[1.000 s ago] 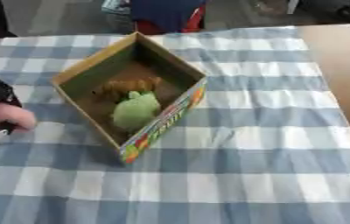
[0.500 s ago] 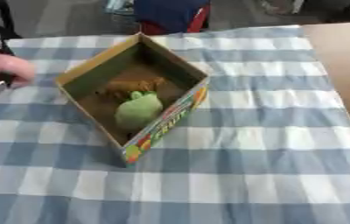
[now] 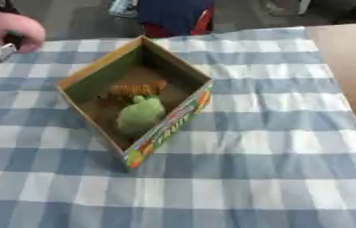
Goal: Pick up objects on the table and place them in the box.
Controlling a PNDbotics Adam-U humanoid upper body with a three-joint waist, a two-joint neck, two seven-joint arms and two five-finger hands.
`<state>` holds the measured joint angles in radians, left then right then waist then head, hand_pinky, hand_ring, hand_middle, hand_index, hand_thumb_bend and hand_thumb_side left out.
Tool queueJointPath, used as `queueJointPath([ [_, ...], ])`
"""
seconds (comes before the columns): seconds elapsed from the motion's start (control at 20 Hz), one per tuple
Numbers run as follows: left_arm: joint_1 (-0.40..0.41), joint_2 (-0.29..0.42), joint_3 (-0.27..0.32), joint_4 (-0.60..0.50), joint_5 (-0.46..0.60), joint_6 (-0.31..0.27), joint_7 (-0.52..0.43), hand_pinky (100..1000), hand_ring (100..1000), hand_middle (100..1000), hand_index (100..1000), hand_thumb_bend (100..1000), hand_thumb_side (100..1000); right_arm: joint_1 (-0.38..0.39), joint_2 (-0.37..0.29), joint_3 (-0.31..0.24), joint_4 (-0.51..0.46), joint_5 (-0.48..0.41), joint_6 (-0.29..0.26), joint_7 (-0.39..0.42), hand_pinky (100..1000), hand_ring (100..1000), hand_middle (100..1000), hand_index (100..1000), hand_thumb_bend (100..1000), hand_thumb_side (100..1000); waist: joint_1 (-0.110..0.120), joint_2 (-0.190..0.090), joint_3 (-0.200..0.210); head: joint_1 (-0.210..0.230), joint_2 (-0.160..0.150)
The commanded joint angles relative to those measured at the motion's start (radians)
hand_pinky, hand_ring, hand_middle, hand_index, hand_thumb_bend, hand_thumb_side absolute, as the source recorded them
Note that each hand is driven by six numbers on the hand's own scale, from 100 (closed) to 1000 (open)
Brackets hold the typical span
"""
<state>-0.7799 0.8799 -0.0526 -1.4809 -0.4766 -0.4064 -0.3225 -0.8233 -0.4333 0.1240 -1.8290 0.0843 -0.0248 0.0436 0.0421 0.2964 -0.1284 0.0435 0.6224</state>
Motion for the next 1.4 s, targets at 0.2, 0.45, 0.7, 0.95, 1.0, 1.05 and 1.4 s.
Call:
queueJointPath([
  [0.2,-0.135,-0.089,0.021,0.069,-0.116,-0.028,0.096,188,589,447,588,100,121,-0.043,0.027,0.003,-0.027,-0.010,0.008,0.003,700,773,690,931,100,857,-0.006,-0.012,-0.020,0.032,-0.014],
  [0.45,-0.197,-0.190,0.009,0.103,-0.266,-0.051,0.196,189,591,449,589,100,123,-0.070,0.072,0.010,-0.039,-0.018,0.014,0.005,700,773,690,931,100,854,-0.015,-0.003,-0.048,0.064,-0.007],
  [0.7,-0.215,-0.284,0.005,0.134,-0.368,-0.072,0.234,187,590,448,588,100,128,-0.082,0.103,0.012,-0.050,-0.026,0.018,0.003,700,773,690,931,100,852,-0.028,0.002,-0.071,0.103,0.004],
  [0.95,-0.221,-0.332,-0.015,0.192,-0.436,-0.114,0.239,183,588,447,589,100,128,-0.085,0.124,0.013,-0.057,-0.031,0.024,0.006,700,773,690,931,100,852,-0.031,0.002,-0.083,0.126,-0.006],
  [1.0,-0.221,-0.339,-0.020,0.201,-0.445,-0.124,0.238,184,589,450,593,100,126,-0.083,0.125,0.012,-0.057,-0.031,0.025,0.006,701,772,689,931,100,852,-0.031,0.002,-0.083,0.127,-0.007],
  [1.05,-0.220,-0.347,-0.028,0.208,-0.455,-0.134,0.236,185,590,452,596,100,126,-0.082,0.125,0.012,-0.058,-0.031,0.026,0.007,701,772,689,931,100,853,-0.031,0.002,-0.083,0.130,-0.007],
  [1.4,-0.184,-0.378,-0.058,0.252,-0.521,-0.191,0.200,197,601,469,621,100,109,-0.076,0.121,0.009,-0.059,-0.029,0.029,0.007,701,772,688,931,100,854,-0.032,0.005,-0.080,0.118,-0.004],
])
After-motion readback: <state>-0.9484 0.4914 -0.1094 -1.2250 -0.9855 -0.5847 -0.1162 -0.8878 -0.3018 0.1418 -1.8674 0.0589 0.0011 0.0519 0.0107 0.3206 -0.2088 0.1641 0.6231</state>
